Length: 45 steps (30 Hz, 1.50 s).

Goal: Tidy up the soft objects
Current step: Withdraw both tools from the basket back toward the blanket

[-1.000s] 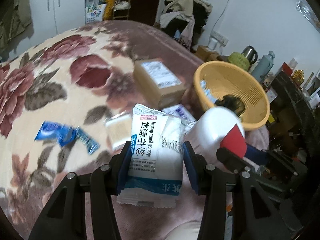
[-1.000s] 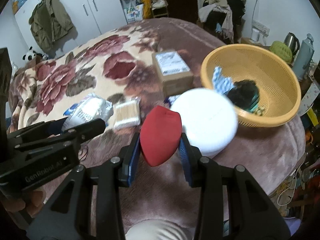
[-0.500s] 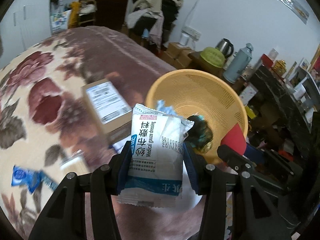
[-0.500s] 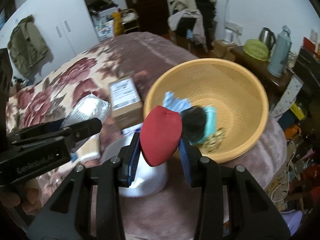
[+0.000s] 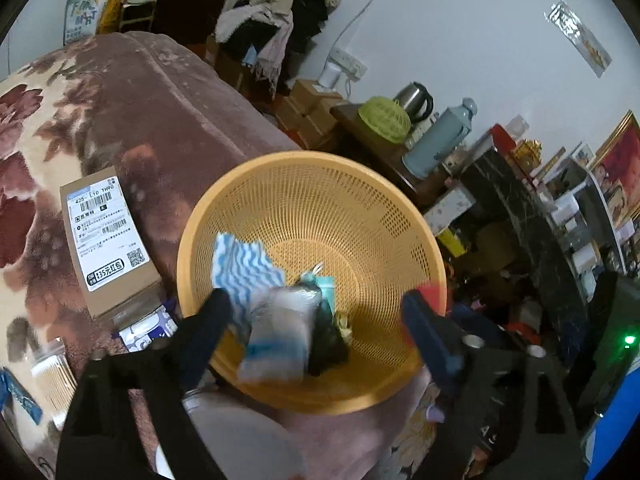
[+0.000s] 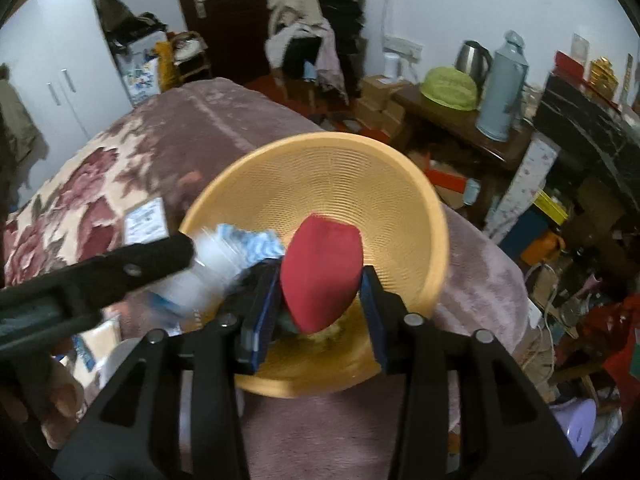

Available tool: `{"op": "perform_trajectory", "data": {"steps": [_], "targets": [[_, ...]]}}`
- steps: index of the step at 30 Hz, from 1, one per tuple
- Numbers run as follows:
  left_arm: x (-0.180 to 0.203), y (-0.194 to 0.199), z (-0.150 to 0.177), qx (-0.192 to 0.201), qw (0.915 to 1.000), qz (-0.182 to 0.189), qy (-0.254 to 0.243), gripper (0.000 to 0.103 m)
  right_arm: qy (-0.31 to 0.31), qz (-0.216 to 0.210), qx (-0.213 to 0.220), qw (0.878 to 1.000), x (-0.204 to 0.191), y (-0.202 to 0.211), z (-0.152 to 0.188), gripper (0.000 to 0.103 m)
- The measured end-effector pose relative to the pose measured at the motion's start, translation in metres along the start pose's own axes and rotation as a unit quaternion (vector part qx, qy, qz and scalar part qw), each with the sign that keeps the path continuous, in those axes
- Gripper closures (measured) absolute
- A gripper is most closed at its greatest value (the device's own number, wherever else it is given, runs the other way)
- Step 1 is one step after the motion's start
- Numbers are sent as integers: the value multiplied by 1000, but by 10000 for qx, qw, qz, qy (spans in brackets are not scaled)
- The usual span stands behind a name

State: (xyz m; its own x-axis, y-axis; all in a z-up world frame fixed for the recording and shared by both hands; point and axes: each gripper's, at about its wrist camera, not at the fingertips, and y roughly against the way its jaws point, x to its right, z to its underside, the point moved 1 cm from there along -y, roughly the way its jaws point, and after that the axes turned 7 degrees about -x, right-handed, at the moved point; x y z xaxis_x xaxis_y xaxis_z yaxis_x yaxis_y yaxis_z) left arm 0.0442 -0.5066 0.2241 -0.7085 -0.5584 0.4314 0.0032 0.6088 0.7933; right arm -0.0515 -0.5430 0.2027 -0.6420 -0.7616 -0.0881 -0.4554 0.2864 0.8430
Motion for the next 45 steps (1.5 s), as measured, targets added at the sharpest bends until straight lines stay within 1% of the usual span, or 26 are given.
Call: {"op": "perform_trajectory", "data": {"steps": [1,2,4,6,10,12,16,19,23,30,38,45], "targets": [[0,3,2,27,10000,-19,-24,5,-64,18,41,10000,3,2,2,26],[0,6,3,56,9999,-66,-79,5,-93,23,88,9999,5,3,3,15],[-2,14,7,129,9993,-273,-220,1,-82,40,154,9998,6,7,6,13],[-5,24,14,222,9979,-529,-303,1,-58,35,140,9999,2,9,10,12],[-13,44,26,299,9945,-937,-355,1,38,-28,72,10000,-5,8,18,3],[-17,55,37,337,9917,-1177,-402,1,106,-55,14,9999,-12,10,26,2],[-27,72,54,424,9883,-1389,-471,1,207,-149,-138,9996,-24,9,39,0],[-39,83,65,439,9882,-1415,-384,1,275,-257,-224,9990,-33,11,47,0],[-53,97,79,474,9877,-1465,-281,1,387,-345,-173,9985,-48,19,53,0],[-85,124,109,592,9846,-1641,-40,1,785,-503,-186,9955,-90,27,67,0],[-129,159,142,752,9807,-1782,289,1,1211,-671,-272,9900,-137,27,89,0],[-176,181,169,760,9764,-1915,651,1,1540,-783,-400,9841,-174,22,109,0]]}}
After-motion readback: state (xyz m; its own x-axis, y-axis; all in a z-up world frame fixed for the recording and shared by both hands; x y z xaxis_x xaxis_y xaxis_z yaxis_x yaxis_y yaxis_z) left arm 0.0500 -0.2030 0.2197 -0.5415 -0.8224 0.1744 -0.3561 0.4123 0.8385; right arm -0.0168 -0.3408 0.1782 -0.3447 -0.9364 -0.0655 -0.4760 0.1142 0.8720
